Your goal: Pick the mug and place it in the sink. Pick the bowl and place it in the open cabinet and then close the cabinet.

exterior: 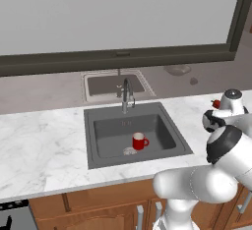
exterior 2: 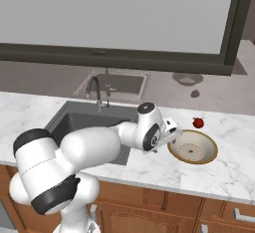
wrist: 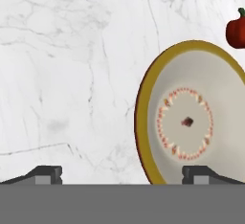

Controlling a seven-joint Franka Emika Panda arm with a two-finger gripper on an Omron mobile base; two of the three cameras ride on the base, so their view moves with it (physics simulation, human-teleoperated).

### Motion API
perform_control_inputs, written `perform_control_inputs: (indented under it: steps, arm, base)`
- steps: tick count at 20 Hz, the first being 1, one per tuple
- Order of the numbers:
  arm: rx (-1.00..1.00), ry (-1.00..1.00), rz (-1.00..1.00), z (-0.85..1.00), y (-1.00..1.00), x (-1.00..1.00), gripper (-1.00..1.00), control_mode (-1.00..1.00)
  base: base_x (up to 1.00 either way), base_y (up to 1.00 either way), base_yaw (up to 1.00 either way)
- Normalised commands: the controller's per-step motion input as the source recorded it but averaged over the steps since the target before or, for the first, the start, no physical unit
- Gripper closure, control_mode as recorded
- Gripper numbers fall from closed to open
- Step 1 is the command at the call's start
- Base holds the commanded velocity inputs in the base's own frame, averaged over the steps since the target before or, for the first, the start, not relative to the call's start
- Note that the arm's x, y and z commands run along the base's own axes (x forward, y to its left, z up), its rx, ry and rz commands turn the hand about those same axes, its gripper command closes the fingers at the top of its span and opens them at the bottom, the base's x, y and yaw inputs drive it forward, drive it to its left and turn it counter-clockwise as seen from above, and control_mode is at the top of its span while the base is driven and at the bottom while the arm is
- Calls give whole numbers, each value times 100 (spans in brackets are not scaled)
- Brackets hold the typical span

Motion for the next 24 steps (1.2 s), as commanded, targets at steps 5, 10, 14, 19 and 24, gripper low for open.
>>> perform_control_inputs:
  steps: [5,10,14,19,24]
  arm:
    - [0,0,0,-19,-15,9,-100,-100]
    - [0,0,0,-17,-15,14,-100,-100]
    - [0,0,0,-16,-6,18,-100,-100]
    - [0,-1,0,-13,-6,22,-100,-100]
    - [0,0,0,-11,-9,24,-100,-100]
  base:
    - [0,0,0]
    - [0,0,0]
    - [0,0,0]
    - [0,0,0]
    - [0,0,0]
